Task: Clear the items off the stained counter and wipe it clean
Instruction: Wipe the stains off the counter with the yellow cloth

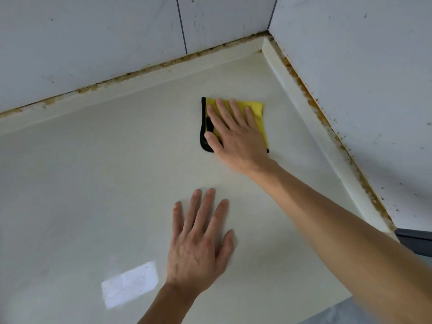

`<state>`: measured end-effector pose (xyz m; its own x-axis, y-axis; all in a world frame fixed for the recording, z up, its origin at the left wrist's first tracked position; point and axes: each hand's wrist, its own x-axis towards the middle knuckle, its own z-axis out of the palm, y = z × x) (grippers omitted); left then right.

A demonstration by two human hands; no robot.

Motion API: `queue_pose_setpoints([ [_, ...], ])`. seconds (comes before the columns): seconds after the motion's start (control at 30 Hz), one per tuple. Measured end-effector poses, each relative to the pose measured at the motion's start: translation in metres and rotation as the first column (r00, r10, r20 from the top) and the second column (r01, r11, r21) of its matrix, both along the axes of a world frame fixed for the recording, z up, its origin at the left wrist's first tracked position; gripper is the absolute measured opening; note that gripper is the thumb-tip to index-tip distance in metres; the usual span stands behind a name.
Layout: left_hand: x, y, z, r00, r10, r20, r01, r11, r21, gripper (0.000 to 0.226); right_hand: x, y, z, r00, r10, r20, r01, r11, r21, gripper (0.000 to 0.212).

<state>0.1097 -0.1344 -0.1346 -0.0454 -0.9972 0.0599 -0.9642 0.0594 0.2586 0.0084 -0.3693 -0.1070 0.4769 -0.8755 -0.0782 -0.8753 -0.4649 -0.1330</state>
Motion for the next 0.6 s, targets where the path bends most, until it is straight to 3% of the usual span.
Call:
queue_pose_setpoints([
  [0.07, 0.0, 0.001, 0.0, 1.0, 0.006, -0.004, -0.006, 1.0, -0.008, 0.061, -0.017, 0.017, -0.004, 0.987, 0.159, -0.011, -0.159, 0.987, -0.015, 0.066],
  [0.13, 0.0, 0.001, 0.0, 1.0, 0.017, -0.012, -0.017, 1.0, -0.022, 0.062, -0.042, 0.016, -0.006, 0.983, 0.185, -0.023, -0.185, 0.983, -0.019, 0.066],
  [0.27, -0.001, 0.001, 0.0, 0.998, 0.053, -0.016, -0.053, 0.998, -0.036, 0.067, -0.05, -0.031, -0.005, 0.998, 0.046, -0.037, -0.046, 0.999, 0.015, 0.07],
  [0.43, -0.002, 0.0, -0.001, 0.997, 0.059, -0.046, -0.062, 0.996, -0.065, 0.066, 0.01, -0.09, -0.003, 0.993, -0.115, -0.006, 0.115, 0.992, 0.051, 0.072],
  [0.5, -0.002, 0.0, -0.002, 0.997, 0.063, -0.053, -0.066, 0.996, -0.067, 0.066, 0.032, -0.086, -0.002, 0.998, -0.07, -0.005, 0.07, 0.996, 0.054, 0.071],
  [0.6, 0.0, 0.0, -0.003, 0.996, 0.069, -0.048, -0.072, 0.996, -0.055, 0.064, 0.031, -0.051, -0.001, 0.989, 0.149, -0.006, -0.149, 0.989, 0.012, 0.069],
])
